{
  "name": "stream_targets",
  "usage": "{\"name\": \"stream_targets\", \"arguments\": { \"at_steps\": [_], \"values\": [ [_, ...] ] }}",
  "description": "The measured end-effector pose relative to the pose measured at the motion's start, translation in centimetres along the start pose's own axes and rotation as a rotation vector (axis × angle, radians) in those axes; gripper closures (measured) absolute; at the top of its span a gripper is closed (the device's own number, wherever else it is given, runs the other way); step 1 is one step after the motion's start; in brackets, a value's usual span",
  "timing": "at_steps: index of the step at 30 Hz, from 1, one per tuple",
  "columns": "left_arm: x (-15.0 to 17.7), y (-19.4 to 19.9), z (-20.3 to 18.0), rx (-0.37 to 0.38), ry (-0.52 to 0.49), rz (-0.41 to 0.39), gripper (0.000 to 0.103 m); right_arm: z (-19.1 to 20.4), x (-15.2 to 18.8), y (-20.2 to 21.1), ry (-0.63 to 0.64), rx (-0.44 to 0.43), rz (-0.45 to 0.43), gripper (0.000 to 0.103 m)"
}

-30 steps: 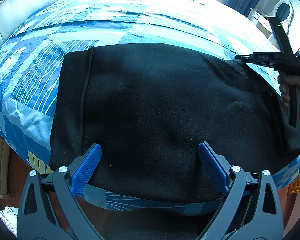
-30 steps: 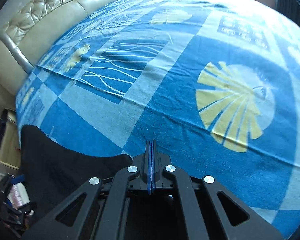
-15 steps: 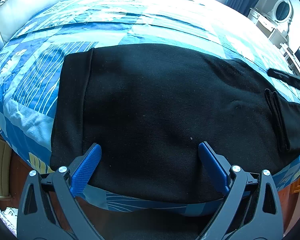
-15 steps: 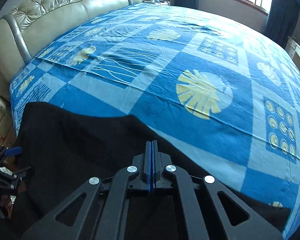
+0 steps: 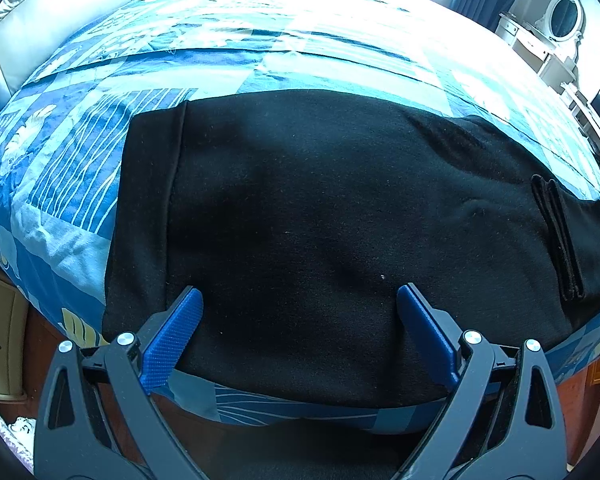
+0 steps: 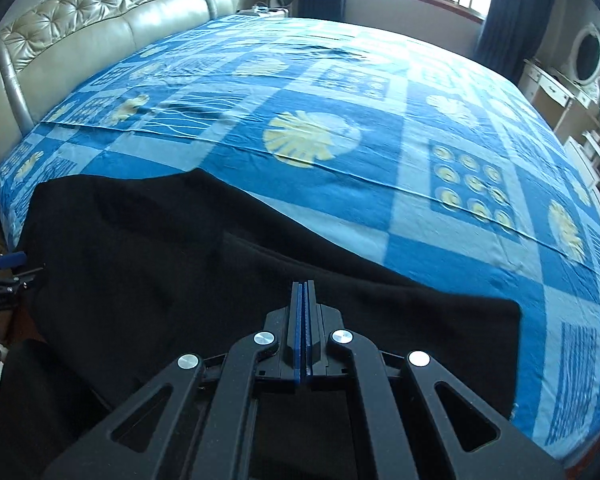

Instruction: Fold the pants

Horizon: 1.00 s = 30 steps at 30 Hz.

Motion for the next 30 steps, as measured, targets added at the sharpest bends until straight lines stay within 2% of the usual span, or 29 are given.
{"name": "stream_targets", "arguments": {
  "at_steps": [2,3,4,6,10,13,16,21,23,25,28,30],
  "values": [
    [0.0,0.0,0.0,-0.003,-0.001,-0.002,0.005,-1.6,1.0,0.5,-0.021,0.03,-0.002,0.102],
    [0.0,0.1,0.0,-0.005,-0.002,-0.002,0.005,-2.5,1.4,0.8,-0.034,0.045,-0.005,0.091],
    [0.0,0.1,0.0,-0.006,-0.002,-0.003,0.005,-3.2,1.8,1.1,-0.046,0.057,-0.011,0.067],
    [-0.1,0.1,0.0,-0.007,-0.003,-0.004,0.005,-5.3,2.7,2.1,-0.084,0.092,-0.038,0.051],
    [0.0,0.1,0.0,-0.007,-0.003,-0.004,0.005,-9.5,4.6,2.9,-0.174,0.114,-0.034,0.05],
    [0.0,0.1,0.0,-0.008,-0.003,-0.004,0.005,-12.8,6.5,2.7,-0.295,0.074,-0.025,0.042],
    [0.0,0.1,0.0,-0.007,-0.003,-0.004,0.005,-15.4,8.8,1.2,-0.46,-0.071,-0.007,0.04],
    [0.0,0.1,0.0,-0.008,-0.004,-0.005,0.005,-16.8,11.9,-2.3,-0.787,-0.551,0.001,0.04],
    [0.0,0.1,0.0,-0.007,-0.003,-0.005,0.005,-16.4,12.3,-3.1,-0.829,-0.663,0.005,0.04],
    [0.0,0.0,0.0,-0.007,-0.003,-0.005,0.005,-16.3,12.5,-3.0,-0.829,-0.68,-0.009,0.04],
    [0.0,0.0,0.0,-0.004,-0.003,-0.003,0.005,-16.8,12.6,-2.1,-0.794,-0.625,-0.033,0.04],
    [0.0,0.1,-0.1,-0.005,-0.002,-0.003,0.005,-16.4,12.8,-2.2,-0.797,-0.663,-0.03,0.04]
  ]
}}
Point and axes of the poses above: each gripper's, at about its wrist camera, not at the fingertips, and y roughly against the way its jaws point, z to its left, x to its underside, the point moved 10 cm from there along -y, roughly the way its jaws point, and after that the axes turned 13 degrees about z, right-handed, at the moved point
